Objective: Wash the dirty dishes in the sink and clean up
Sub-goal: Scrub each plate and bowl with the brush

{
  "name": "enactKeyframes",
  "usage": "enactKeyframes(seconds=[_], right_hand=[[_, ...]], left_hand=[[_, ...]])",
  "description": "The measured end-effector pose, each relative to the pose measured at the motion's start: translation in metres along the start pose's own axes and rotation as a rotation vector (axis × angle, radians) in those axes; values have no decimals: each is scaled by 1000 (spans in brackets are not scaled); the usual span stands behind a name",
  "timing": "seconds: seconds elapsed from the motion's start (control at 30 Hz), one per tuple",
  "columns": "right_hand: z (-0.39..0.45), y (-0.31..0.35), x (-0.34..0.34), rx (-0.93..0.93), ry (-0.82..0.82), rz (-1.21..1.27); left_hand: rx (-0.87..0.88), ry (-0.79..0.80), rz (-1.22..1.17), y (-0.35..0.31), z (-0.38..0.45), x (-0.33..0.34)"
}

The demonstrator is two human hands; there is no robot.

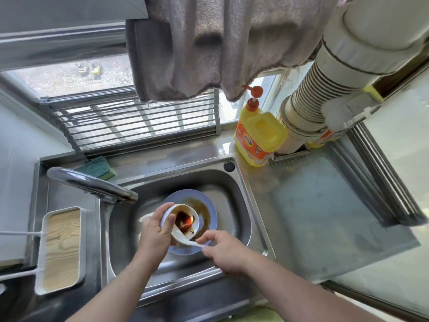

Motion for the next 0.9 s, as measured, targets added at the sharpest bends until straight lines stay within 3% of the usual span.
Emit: enactKeyframes(seconds=[0.1,0.2,0.5,0.67,0.7,0.77,0.83,0.9], right_hand=[[-2,0,-15,-116,-194,-552],[-6,-5,-27,-165,-324,-757],[-1,-41,-39,-72,-417,-288],[1,-42,-34,-85,-420,-197],[3,-41,-32,-84,-402,-142],[6,-39,-26,-76,-355,40],[10,-38,-19,-38,-294,260],[11,-37,-15,-3,-254,344]], left_hand=[[59,30,136,-4,6,-7],[96,54,320,-9,8,-6],[322,64,741,1,-3,6],[696,-22,806,20,-7,2],[645,-41,761,20,-7,1],[334,-120,533,21,-6,-7],[-80,-272,120,41,-1,-16],[-375,-430,-315,61,4,-22]])
Point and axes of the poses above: each hand's wrist, its own z-axis towards the middle knuckle, its own x-axis out of the palm, y = z × x, the point moved 2 cm from there along z, towards the middle knuckle
